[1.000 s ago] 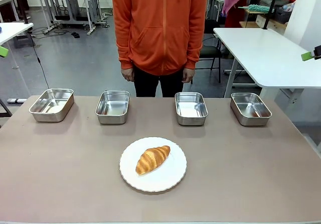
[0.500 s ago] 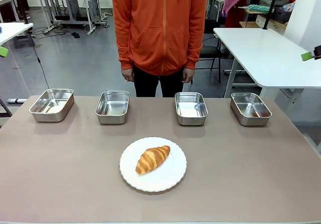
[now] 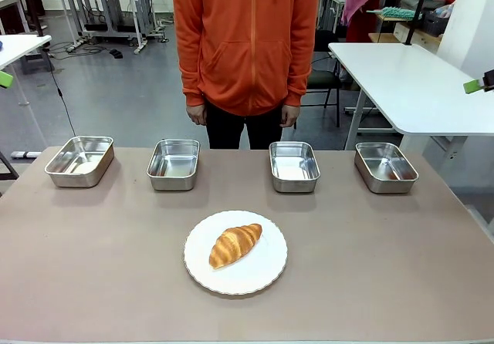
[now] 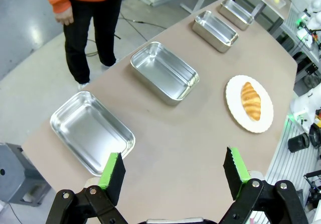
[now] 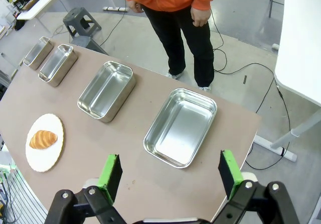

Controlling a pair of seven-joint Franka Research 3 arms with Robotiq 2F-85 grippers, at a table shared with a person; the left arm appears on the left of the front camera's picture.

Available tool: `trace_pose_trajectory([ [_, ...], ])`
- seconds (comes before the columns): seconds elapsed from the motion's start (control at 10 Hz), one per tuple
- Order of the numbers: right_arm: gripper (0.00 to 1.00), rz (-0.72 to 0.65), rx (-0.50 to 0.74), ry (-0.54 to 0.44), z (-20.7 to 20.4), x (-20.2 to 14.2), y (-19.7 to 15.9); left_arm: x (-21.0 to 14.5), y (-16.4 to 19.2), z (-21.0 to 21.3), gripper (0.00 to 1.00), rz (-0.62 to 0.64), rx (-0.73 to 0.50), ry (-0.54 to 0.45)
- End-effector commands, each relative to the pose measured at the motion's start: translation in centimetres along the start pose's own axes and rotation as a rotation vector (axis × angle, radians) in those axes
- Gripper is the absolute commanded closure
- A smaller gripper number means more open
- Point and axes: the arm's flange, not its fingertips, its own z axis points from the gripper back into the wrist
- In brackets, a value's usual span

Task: Place the bread in the container.
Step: Place the Butter Roll into the Airtight Container indicated by the human.

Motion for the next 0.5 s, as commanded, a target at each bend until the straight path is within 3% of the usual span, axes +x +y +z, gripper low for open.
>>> trace_pose_trajectory([
  [0.0, 0.00, 0.000, 0.007, -0.008, -0.03, 0.03, -0.03, 0.06, -0.05, 0.20, 0.00, 0.000, 0.000, -0.015],
  [0.4, 0.00, 0.000, 0.007, -0.008, -0.03, 0.03, -0.03, 0.06, -0.05, 0.20, 0.00, 0.000, 0.000, -0.015],
])
